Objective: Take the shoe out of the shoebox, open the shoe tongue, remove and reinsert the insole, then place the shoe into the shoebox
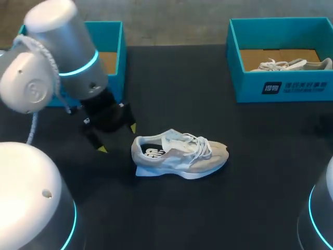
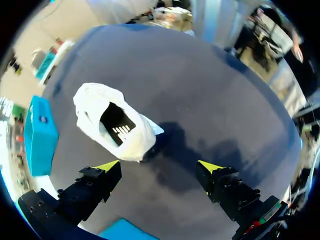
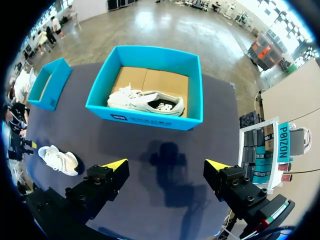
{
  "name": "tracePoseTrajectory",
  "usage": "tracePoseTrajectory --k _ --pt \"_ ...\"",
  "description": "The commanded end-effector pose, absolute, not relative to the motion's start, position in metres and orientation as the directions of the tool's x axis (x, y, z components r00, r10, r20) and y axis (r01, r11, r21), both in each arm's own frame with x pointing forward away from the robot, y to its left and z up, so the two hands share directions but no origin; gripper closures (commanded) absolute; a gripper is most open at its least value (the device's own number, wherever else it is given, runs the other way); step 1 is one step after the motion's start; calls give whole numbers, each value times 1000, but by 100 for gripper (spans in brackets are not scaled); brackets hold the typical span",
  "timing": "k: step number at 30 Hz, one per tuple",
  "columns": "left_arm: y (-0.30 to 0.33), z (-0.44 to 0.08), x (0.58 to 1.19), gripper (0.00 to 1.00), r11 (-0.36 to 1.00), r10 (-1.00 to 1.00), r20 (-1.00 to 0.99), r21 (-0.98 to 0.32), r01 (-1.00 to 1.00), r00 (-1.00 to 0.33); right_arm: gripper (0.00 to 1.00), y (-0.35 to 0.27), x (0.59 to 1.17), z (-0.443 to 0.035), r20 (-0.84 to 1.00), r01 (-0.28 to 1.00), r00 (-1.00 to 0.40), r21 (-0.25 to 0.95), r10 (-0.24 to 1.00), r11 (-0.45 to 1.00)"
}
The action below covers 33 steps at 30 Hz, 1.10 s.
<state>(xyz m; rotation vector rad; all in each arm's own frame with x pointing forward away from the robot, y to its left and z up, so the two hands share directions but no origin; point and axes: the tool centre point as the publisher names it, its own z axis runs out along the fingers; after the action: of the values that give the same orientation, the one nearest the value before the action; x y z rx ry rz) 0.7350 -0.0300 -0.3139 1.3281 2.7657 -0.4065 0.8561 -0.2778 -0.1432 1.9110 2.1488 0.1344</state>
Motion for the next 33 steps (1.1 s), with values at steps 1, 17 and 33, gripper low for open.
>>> tracePoseTrajectory --k 1,17,33 --pt "-9 -317 732 0 616 614 -370 -327 717 -697 0 -278 856 -143 -134 962 -98 241 986 129" --pt "-9 -317 732 0 616 614 -370 -327 717 -697 0 -278 856 -143 -134 962 -98 241 986 129" --pt "-15 -324 732 0 586 514 -302 -560 586 -803 0 -278 856 -143 -134 962 -98 241 986 129"
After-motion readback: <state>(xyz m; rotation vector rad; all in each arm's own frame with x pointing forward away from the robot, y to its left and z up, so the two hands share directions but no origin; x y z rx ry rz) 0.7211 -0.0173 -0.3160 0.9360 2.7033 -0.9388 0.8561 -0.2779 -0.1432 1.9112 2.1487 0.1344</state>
